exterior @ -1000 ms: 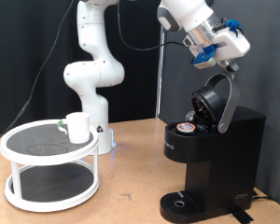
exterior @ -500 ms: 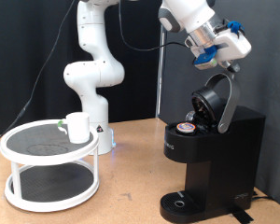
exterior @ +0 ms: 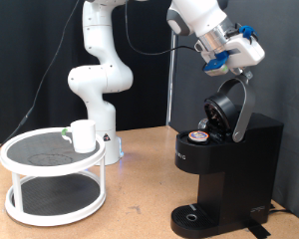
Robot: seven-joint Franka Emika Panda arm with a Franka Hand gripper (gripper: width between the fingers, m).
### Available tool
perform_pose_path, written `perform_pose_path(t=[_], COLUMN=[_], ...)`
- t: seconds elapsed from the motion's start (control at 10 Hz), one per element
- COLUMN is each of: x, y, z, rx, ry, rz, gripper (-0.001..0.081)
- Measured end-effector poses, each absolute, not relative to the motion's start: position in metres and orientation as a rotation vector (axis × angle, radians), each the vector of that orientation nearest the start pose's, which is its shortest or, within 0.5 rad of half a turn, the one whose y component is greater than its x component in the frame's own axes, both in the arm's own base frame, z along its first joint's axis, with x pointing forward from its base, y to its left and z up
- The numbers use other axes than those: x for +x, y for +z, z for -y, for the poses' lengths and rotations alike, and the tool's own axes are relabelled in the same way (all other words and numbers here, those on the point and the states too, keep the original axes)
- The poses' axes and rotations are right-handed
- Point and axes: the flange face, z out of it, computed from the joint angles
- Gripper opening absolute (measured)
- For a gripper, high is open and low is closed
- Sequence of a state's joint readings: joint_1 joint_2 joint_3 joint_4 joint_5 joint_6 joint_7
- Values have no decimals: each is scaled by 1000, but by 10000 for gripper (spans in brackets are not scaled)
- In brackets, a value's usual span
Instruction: Make a cup of coffee with the keurig machine
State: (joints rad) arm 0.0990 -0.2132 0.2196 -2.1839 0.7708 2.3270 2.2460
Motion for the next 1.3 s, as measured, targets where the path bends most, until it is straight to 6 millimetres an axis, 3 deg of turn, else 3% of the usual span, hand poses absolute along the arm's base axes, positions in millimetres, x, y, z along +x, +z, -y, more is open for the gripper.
perform_pose_path(t=[0.6, 1.0, 1.3], x=[479, 478, 479], y=[522, 521, 508], z=[-145, -103, -72], rx=[-922, -909, -878], ry=[596, 523, 434], rz=[-2380, -2446, -2535], gripper=[0, 0, 0])
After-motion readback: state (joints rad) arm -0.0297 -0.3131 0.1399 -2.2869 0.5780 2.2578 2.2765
